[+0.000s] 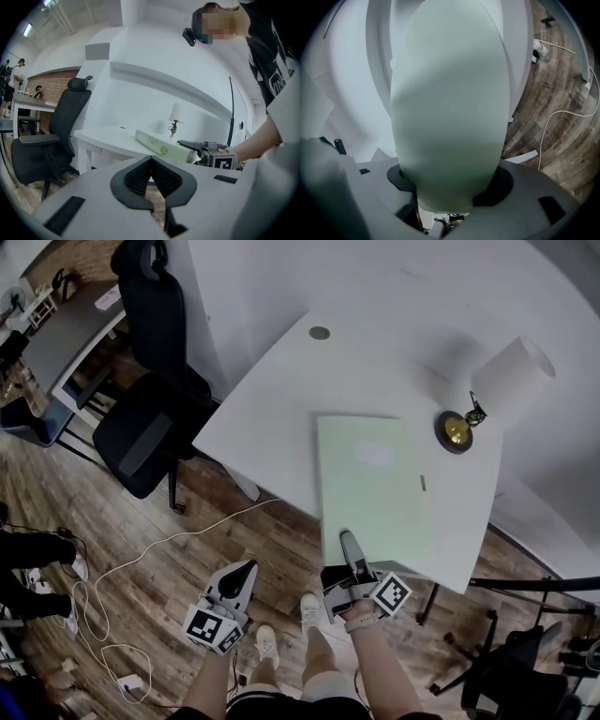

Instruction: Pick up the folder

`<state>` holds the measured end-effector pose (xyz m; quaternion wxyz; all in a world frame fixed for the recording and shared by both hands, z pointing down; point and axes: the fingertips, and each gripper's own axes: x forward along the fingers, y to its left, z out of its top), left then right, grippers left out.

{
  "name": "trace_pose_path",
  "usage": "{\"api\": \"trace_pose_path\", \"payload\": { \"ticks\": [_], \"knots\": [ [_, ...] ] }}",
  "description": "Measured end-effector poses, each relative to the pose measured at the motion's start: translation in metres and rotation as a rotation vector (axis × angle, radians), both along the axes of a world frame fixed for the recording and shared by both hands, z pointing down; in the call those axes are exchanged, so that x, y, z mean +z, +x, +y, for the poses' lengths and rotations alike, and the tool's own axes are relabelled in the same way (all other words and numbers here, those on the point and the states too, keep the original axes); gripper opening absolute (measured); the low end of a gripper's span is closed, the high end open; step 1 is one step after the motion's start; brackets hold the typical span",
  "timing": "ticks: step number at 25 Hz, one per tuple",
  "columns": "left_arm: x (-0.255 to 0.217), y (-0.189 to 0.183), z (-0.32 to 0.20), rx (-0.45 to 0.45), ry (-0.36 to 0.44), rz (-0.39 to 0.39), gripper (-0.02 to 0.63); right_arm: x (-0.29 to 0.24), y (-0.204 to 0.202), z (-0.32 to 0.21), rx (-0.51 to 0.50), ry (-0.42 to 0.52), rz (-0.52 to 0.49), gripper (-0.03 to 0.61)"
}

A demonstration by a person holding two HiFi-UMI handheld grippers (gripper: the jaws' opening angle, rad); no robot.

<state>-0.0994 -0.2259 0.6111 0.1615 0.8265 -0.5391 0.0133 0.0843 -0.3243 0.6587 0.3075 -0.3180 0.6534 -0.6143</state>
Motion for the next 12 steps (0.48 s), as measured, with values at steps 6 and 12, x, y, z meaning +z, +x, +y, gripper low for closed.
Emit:
{"api": "trace_pose_path", "payload": {
  "ticks": [6,12],
  "knots": [
    [-0.005,-0.006,0.002,-0.015,0.004,0.007,0.014,-0.005,-0.001,0.0,-0.002,-0.001,-0.002,0.298],
    [-0.011,-0.008,0.003,-0.013,0.019,0.008,0.014,-0.012,0.0,0.002,-0.012,0.018,0.031,0.293]
  ]
}}
